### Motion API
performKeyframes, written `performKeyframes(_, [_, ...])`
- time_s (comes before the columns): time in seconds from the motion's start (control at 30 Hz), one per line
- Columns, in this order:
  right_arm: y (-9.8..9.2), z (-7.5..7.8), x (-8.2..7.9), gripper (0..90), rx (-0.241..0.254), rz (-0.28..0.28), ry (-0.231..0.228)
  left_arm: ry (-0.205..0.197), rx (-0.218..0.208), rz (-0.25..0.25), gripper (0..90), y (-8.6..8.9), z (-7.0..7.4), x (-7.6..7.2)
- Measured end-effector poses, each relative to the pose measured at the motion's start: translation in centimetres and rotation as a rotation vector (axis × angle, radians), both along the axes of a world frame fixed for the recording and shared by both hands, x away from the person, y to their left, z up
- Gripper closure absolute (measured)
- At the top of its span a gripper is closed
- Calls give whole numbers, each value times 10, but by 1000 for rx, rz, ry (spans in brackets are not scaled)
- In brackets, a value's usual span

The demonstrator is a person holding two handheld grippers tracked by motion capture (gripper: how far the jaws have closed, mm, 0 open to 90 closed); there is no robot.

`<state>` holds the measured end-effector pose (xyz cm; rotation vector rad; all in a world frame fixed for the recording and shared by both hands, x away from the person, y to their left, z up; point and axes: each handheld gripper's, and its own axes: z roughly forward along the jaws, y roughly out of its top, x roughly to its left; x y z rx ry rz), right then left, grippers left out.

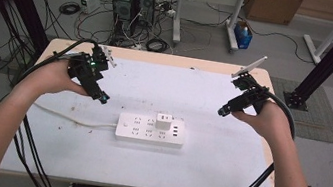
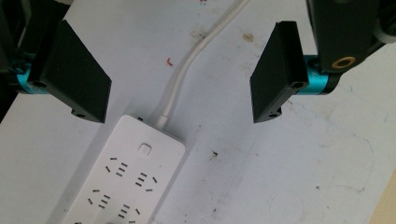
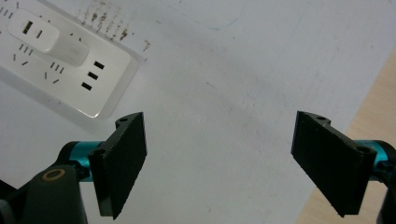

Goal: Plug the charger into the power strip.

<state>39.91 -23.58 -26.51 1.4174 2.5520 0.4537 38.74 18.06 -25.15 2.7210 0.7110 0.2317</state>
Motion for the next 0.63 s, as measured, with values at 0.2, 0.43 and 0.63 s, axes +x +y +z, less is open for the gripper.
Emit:
performKeyframes(0.2, [0,-1,0,177,14,19,3,0,7,1,207,-2,0,-1])
performKeyframes(0.43, [-2,0,-3,178,21,19,-15,2,6,-6,207,-5,0,-1])
performKeyframes(0.63, [-5,0,-5,178,31,14,-15,-6,-5,-1,207,-8,2,-1])
